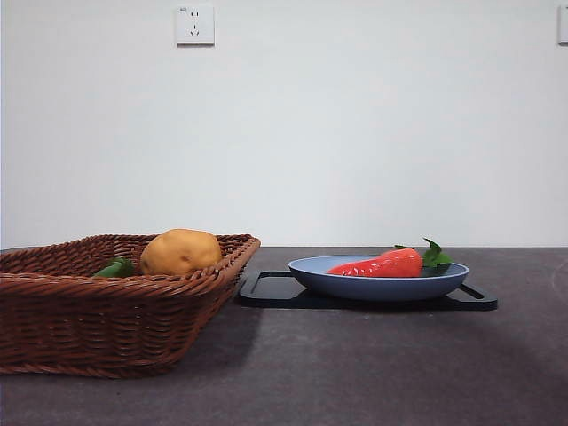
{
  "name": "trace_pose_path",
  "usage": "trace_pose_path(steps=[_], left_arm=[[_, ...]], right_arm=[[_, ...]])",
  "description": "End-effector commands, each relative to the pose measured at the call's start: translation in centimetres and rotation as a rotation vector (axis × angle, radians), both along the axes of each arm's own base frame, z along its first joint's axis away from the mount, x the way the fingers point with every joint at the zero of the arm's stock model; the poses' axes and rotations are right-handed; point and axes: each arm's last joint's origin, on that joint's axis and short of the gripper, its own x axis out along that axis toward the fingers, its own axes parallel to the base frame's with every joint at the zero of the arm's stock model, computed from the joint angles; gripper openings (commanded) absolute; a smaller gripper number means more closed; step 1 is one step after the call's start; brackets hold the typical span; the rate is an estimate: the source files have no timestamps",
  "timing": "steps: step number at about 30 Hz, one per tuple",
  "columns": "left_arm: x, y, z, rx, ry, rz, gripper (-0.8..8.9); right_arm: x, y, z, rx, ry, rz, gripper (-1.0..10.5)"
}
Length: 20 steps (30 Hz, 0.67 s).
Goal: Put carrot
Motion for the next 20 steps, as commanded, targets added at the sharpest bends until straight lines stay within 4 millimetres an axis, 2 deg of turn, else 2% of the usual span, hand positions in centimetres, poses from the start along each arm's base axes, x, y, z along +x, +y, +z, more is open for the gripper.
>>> trace_pose_path(steps=[1,4,8,14,20], left_arm=[[0.0,0.0,-0.3,-0.007,0.000,0.002,0.08],[0.0,0.0,-0.3,-0.007,0.000,0.002,0.08],[0.0,0.0,-0.3,-0.007,0.000,0.002,0.08],[0.0,0.0,-0.3,-0.007,0.000,0.002,0.08],[0.0,0.0,-0.3,-0.007,0.000,0.002,0.08]], right_arm=[[0.0,-0.3,-1.5,-0.009,0.000,0.035,0.0],[-0.1,-0.4,-3.3,-0.010,0.013,0.068,0.0],[0.0,-0.3,-4.6,-0.006,0.027,0.126,0.0],[0.0,-0.3,-5.7,-0.008,0.040,0.126,0.0],[0.0,-0.3,-6.0,-0.011,0.070,0.125,0.0]])
